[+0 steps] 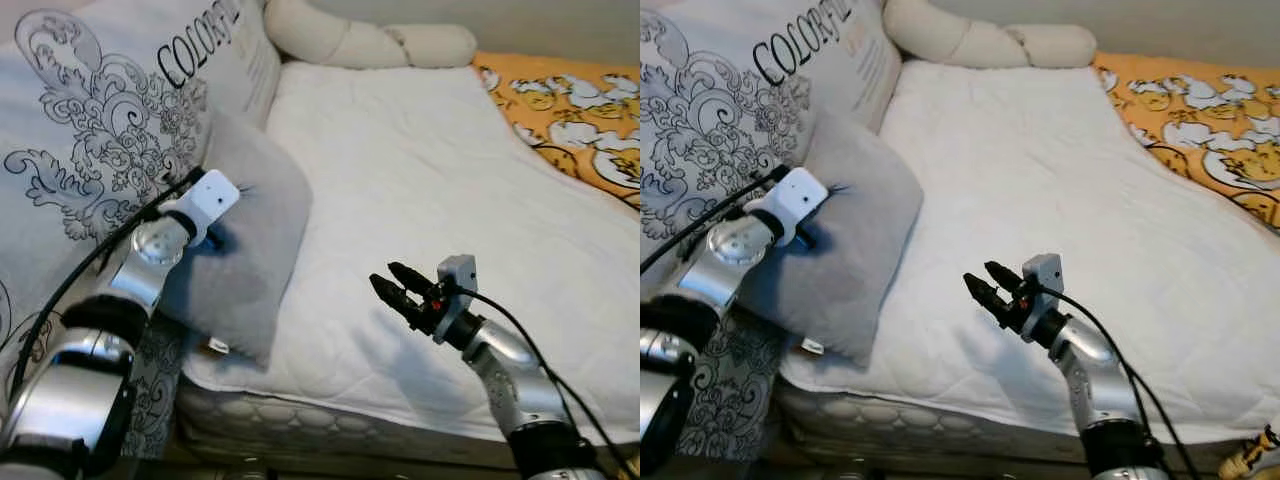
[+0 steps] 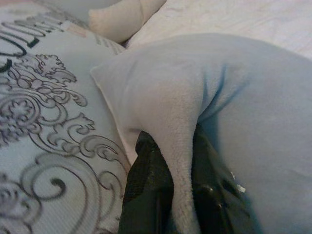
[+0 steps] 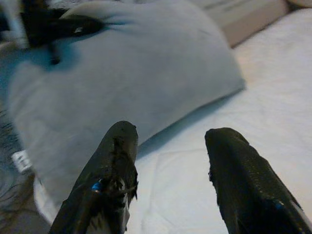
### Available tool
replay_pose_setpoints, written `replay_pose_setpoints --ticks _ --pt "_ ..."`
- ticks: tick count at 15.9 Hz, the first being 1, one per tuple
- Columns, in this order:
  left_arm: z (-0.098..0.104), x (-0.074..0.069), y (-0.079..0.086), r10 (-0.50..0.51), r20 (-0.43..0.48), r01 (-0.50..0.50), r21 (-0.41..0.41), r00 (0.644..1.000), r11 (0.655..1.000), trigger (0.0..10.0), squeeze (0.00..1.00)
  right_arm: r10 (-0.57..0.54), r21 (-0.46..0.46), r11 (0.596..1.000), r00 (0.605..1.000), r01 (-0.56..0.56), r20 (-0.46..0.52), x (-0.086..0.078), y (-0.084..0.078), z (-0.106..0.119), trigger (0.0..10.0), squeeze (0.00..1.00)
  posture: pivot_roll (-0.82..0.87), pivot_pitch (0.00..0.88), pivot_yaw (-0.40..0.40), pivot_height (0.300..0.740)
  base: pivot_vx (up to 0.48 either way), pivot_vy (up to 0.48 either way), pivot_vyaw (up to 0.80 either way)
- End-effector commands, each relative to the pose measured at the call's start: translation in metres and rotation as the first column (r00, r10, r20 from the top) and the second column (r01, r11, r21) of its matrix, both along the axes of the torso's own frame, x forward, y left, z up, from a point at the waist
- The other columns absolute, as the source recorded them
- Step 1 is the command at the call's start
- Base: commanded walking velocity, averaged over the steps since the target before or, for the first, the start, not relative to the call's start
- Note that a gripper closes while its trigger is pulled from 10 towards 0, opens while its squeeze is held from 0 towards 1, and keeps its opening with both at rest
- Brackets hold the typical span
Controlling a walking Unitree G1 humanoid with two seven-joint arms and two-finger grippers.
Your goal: Clean up the room
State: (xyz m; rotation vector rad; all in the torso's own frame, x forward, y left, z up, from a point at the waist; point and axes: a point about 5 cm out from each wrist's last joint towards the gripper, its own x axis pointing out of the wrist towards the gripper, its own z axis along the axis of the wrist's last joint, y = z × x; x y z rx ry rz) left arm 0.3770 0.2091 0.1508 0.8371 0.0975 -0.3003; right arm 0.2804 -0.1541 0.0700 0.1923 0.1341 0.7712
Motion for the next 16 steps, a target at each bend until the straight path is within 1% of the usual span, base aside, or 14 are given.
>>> replay_pose_setpoints --ticks 1,3,5,6,9,10,13,15,16 --pt "0.019 0.006 -0.002 -0.031 0.065 0.029 0.034 0.997 0.999 10.0 0.00 0.039 -0.011 0.999 0.999 -0.039 0.005 -0.002 0.000 0.003 10.0 1.00 0.06 0.000 0.022 0.740 0.000 0.000 0.00" --pt "0.020 0.009 0.006 0.006 0.081 -0.016 0.125 0.997 0.992 10.0 0.00 0.067 -0.007 0.998 0.998 -0.067 0.018 -0.003 0.002 0.008 10.0 1.00 0.06 0.000 0.022 0.740 0.000 0.000 0.00" --pt "0.016 0.009 0.010 0.004 0.058 -0.015 0.203 0.998 0.979 10.0 0.00 0.121 0.010 0.993 0.992 -0.121 0.020 -0.007 0.005 0.011 10.0 1.00 0.06 0.000 0.022 0.740 0.000 0.000 0.00" --pt "0.015 0.009 0.017 0.031 0.053 -0.044 0.270 0.998 0.962 10.0 0.00 0.185 0.014 0.983 0.983 -0.185 0.017 -0.013 0.007 0.013 10.0 1.00 0.06 0.000 0.024 0.740 0.000 0.000 0.00" --pt "0.022 0.012 0.021 0.064 0.106 -0.091 0.277 0.992 0.957 10.0 0.00 0.207 0.003 0.978 0.978 -0.207 0.009 -0.016 0.007 0.013 10.0 1.00 0.06 0.000 0.023 0.740 0.000 0.000 0.00" --pt "0.022 0.012 0.018 0.057 0.127 -0.091 0.285 0.990 0.954 10.0 0.00 0.200 -0.025 0.980 0.980 -0.200 0.005 -0.016 0.005 0.012 10.0 1.00 0.06 0.000 0.020 0.740 0.000 0.000 0.00" --pt "0.018 0.012 0.016 0.059 0.138 -0.098 0.299 0.989 0.949 10.0 0.00 0.197 -0.047 0.979 0.980 -0.197 -0.004 -0.016 0.004 0.009 10.0 1.00 0.06 0.000 0.021 0.740 0.000 0.000 0.00" --pt "0.017 0.012 0.017 0.097 0.139 -0.129 0.251 0.986 0.959 10.0 0.00 0.194 -0.040 0.980 0.981 -0.195 -0.031 -0.017 0.005 0.006 10.0 1.00 0.06 0.000 0.025 0.740 0.000 0.000 0.00" --pt "0.017 0.012 0.016 0.090 0.141 -0.120 0.220 0.986 0.968 10.0 0.55 0.192 -0.032 0.981 0.981 -0.193 -0.030 -0.017 0.005 0.006 10.0 1.00 0.06 0.000 0.025 0.740 0.000 0.000 0.00"
